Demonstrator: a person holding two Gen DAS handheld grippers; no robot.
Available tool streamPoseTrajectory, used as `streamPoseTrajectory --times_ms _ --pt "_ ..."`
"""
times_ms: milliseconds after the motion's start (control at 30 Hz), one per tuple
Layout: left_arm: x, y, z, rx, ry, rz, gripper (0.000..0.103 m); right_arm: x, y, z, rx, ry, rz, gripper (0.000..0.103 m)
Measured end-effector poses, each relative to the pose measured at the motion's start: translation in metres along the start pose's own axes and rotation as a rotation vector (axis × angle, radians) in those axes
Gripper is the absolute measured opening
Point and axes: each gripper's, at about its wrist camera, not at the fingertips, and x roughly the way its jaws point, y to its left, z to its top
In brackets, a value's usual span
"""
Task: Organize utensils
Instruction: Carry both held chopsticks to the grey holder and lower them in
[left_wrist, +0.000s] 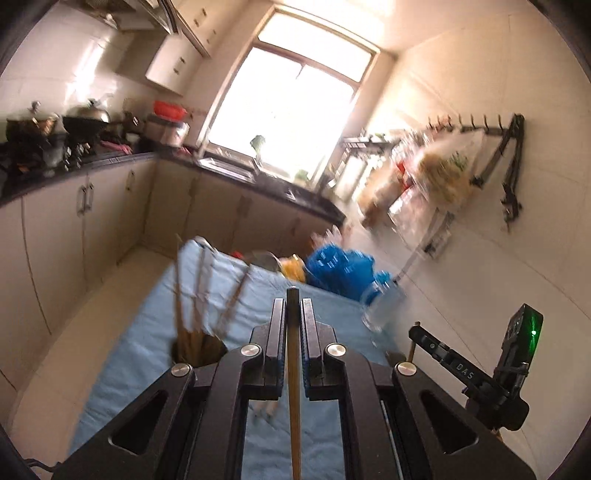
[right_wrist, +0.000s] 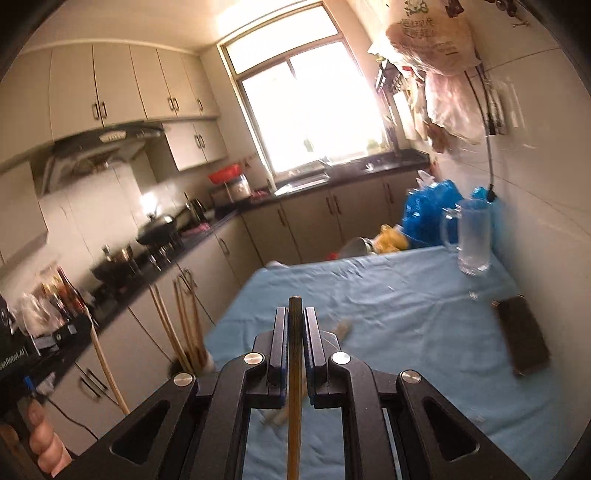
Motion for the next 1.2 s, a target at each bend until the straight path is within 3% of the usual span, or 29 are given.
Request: streamPoseTrajectory --times_ms 333,533,667,967,1200 --pt "0.008 0.049 0.068 -0.027 -0.17 0.131 0.006 0.064 0.064 0.048 0.054 -0.135 0.156 0.008" --pt "0.038 0.072 0.086 -0.063 -0.178 0.138 0.006 0.095 0.097 0.057 0.081 -0.266 0.201 0.008" --pt "0.061 0.083 0.087 -0.042 -0.177 0.181 0.006 0.118 0.109 0.053 0.085 -0.312 0.198 0.008" --pt "0.105 0.098 0.064 -0.015 -0.083 0.211 0.006 0.162 0.109 0.027 0.026 -0.243 0.14 0.008" --pt "0.108 0.095 0.045 0.011 -0.062 0.269 0.007 0.172 0.107 0.004 -0.036 -0.165 0.095 0.01"
